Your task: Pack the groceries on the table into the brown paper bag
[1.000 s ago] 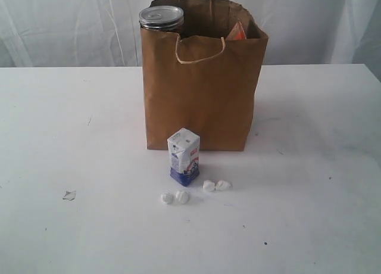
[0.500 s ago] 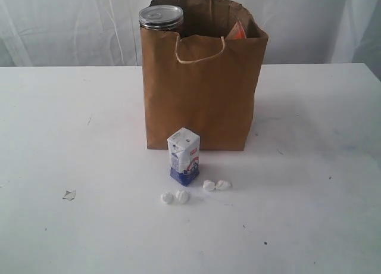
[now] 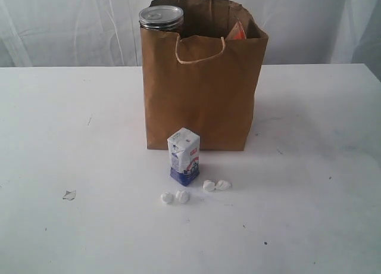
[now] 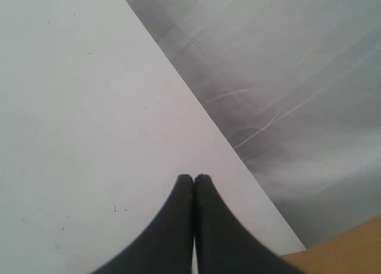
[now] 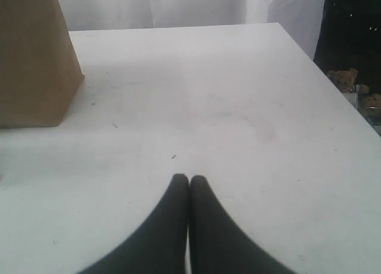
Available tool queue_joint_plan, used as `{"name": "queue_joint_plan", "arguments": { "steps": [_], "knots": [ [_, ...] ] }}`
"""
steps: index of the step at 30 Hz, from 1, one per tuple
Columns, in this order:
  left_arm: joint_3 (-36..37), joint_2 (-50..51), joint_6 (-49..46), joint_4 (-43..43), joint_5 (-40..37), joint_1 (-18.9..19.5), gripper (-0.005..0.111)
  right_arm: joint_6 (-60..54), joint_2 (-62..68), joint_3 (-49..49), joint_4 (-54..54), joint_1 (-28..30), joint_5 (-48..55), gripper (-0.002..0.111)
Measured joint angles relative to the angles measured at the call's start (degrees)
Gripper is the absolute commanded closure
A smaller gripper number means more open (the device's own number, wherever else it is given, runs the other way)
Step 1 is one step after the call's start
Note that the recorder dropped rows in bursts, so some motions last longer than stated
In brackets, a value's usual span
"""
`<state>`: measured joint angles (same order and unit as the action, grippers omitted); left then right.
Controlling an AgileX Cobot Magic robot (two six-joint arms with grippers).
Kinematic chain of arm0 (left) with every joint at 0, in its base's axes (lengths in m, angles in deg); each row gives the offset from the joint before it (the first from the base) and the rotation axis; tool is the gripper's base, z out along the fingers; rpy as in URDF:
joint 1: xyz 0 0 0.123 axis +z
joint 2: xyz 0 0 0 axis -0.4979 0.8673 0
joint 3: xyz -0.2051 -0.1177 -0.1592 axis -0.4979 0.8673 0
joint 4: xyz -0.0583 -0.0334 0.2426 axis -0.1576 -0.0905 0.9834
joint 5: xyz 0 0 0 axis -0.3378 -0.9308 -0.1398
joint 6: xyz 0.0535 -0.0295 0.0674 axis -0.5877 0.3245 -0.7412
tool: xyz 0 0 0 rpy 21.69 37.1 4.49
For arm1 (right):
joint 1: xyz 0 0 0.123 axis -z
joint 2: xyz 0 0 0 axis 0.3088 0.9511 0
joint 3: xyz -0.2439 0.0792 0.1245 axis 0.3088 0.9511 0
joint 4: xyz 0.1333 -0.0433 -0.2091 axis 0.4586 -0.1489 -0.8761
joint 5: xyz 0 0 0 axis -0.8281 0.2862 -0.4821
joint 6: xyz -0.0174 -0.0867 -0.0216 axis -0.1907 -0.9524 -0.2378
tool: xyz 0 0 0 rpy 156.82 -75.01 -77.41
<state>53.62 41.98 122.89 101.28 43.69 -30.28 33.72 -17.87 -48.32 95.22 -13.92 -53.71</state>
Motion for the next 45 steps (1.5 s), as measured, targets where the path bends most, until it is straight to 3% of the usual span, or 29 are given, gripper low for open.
{"name": "queue_joint_plan", "arguments": {
  "steps": [5, 8, 10, 13, 16, 19, 22, 29, 31, 39, 45],
  "knots": [
    [0.0, 0.0, -3.2, -2.8, -0.9, 0.0, 0.107, 0.0, 0.0, 0.0, 0.0, 0.0, 0.1, 0.108],
    [0.0, 0.0, -27.0, -14.3, -3.4, 0.0, 0.107, 0.0, 0.0, 0.0, 0.0, 0.0, 0.1, 0.108],
    [0.0, 0.0, -52.7, -22.0, -4.1, 0.0, 0.107, 0.0, 0.0, 0.0, 0.0, 0.0, 0.1, 0.108],
    [0.0, 0.0, -82.9, -29.0, -2.5, 0.0, 0.107, 0.0, 0.0, 0.0, 0.0, 0.0, 0.1, 0.108],
    [0.0, 0.0, -95.2, -33.1, -1.1, 0.0, 0.107, 0.0, 0.0, 0.0, 0.0, 0.0, 0.1, 0.108],
    [0.0, 0.0, -96.3, -36.2, 0.3, 0.0, 0.107, 0.0, 0.0, 0.0, 0.0, 0.0, 0.1, 0.108],
    [0.0, 0.0, -90.9, -39.5, 5.0, 0.0, 0.107, 0.0, 0.0, 0.0, 0.0, 0.0, 0.1, 0.108],
    [0.0, -0.1, -87.1, -41.1, 31.4, 0.0, 0.107, 0.0, 0.0, 0.0, 0.0, 0.0, 0.1, 0.108],
    [-0.2, -0.1, -87.9, -41.2, 35.3, 0.0, 0.107, 0.0, 0.0, 0.0, 0.0, 0.0, 0.1, 0.108],
    [-11.8, 1.4, -83.9, -36.9, 27.3, 0.0, 0.107, 0.0, 0.0, 0.0, 0.0, 0.0, 0.1, 0.108],
    [-21.0, 11.8, -75.5, -35.9, 22.3, 0.0, 0.107, 0.0, 0.0, 0.0, 0.0, 0.0, 0.1, 0.108]
  ]
}}
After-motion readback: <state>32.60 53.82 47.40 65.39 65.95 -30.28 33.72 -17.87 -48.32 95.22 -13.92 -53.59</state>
